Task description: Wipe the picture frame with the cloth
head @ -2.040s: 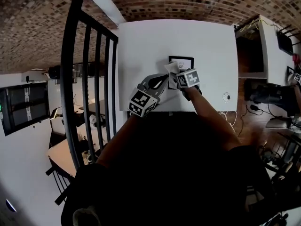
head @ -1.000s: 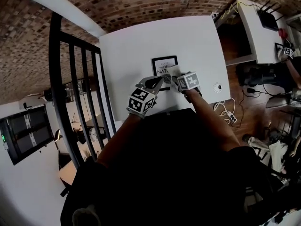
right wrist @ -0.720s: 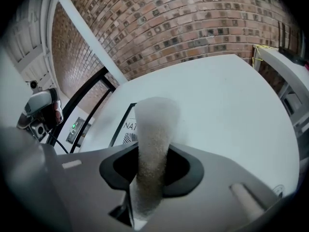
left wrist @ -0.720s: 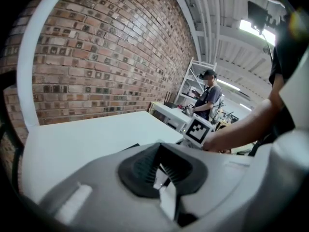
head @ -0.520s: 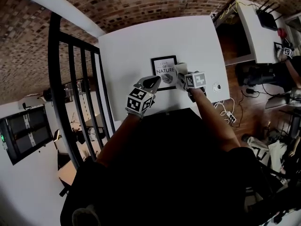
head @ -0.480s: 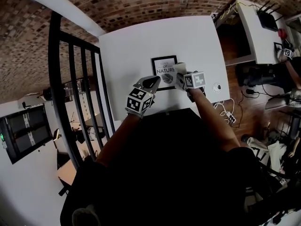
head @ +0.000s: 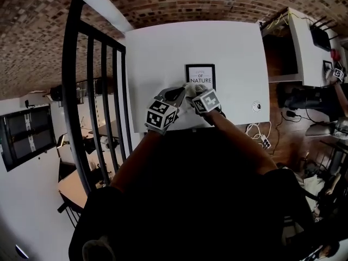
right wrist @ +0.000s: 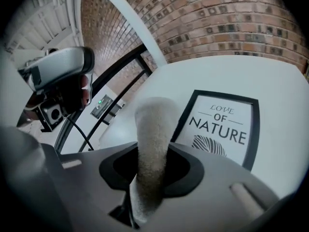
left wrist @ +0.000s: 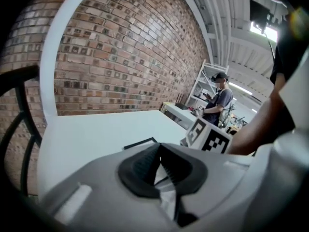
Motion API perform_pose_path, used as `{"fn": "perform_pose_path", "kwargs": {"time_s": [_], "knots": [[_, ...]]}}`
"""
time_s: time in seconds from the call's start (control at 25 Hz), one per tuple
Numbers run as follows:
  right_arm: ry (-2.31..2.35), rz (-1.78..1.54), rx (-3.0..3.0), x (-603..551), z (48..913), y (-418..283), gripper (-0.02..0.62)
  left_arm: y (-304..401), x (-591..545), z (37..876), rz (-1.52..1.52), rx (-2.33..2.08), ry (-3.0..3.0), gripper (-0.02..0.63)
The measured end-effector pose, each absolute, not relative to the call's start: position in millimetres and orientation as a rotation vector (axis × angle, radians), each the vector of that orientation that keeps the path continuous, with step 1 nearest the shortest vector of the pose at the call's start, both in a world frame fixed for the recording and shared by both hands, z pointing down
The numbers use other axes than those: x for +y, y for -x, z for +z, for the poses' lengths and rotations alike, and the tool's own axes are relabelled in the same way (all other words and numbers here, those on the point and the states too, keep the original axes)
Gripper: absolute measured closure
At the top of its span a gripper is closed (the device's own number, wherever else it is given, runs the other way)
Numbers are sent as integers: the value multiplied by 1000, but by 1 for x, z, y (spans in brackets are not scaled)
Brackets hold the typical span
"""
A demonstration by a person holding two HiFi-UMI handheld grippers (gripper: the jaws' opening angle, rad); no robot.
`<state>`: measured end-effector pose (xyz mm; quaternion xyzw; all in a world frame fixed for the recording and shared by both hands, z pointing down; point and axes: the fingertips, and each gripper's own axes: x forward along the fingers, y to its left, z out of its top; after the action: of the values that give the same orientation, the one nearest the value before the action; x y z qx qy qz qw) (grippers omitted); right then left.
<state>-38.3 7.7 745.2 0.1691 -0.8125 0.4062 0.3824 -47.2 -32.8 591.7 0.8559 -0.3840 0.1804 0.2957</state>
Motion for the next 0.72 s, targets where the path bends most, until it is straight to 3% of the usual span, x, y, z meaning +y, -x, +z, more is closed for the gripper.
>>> {"fn": "perform_pose_path", "kwargs": {"time_s": [0.72], "knots": [[-690, 1089, -2036, -7, 759, -61, 483, 17, -43, 593, 513, -920, -2336, 604]]}}
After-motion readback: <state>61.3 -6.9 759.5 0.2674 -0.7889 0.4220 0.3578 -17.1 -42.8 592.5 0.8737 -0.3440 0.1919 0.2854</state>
